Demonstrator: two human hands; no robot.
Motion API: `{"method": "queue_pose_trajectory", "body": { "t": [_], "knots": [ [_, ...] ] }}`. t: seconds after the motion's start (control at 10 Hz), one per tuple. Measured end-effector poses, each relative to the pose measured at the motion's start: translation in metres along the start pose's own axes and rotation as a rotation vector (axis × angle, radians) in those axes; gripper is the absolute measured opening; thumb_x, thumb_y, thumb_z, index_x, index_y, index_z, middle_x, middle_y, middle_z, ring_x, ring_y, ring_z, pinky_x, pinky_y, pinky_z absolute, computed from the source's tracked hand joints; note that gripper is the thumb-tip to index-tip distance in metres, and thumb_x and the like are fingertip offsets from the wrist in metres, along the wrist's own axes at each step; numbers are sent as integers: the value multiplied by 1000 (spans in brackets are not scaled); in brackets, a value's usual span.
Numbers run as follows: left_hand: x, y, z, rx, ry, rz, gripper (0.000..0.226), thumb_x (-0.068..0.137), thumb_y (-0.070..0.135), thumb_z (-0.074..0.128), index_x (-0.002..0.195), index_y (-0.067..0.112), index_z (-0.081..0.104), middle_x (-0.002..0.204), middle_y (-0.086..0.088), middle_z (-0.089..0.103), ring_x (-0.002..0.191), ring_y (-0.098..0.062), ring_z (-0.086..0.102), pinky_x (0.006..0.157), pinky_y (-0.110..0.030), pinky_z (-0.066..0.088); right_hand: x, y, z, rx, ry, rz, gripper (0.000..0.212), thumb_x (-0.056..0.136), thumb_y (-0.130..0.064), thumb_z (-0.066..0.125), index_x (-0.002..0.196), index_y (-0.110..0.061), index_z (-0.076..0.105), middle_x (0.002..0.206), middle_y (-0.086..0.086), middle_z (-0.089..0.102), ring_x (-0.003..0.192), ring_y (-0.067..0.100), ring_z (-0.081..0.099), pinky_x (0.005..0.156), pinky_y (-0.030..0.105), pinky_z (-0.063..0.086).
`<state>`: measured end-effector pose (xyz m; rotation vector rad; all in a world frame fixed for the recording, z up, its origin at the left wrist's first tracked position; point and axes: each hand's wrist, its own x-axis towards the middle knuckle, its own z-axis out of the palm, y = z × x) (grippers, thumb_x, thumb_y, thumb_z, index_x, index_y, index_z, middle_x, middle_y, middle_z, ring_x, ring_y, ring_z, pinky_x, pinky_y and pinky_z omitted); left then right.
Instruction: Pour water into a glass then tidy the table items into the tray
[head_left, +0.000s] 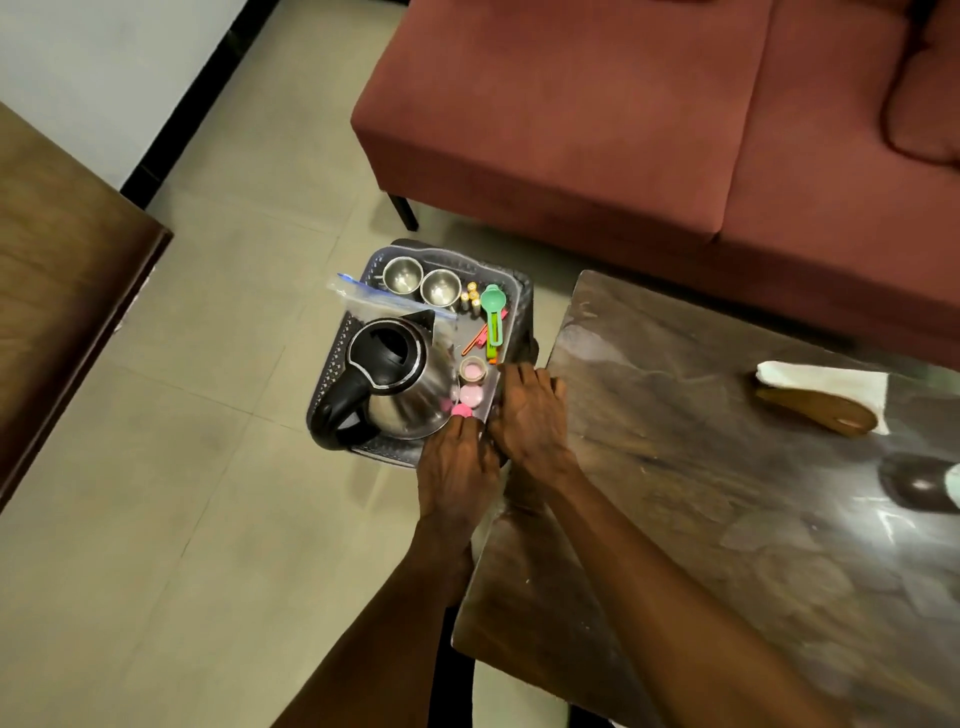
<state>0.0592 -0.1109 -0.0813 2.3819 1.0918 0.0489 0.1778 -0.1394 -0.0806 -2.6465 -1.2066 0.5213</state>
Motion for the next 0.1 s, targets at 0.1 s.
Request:
{"method": "queue_pose_trajectory", "body": {
  "t": [0.1],
  "knots": [
    [-13, 38, -16, -1, 67, -43, 19, 91, 26, 57, 102, 11, 62, 105, -11, 65, 100, -32, 61, 87, -40, 45, -29, 15, -31, 83, 78, 29, 56, 87, -31, 54, 140, -14, 43, 140, 9, 51, 126, 29, 47, 103, 42, 33]
  ]
}}
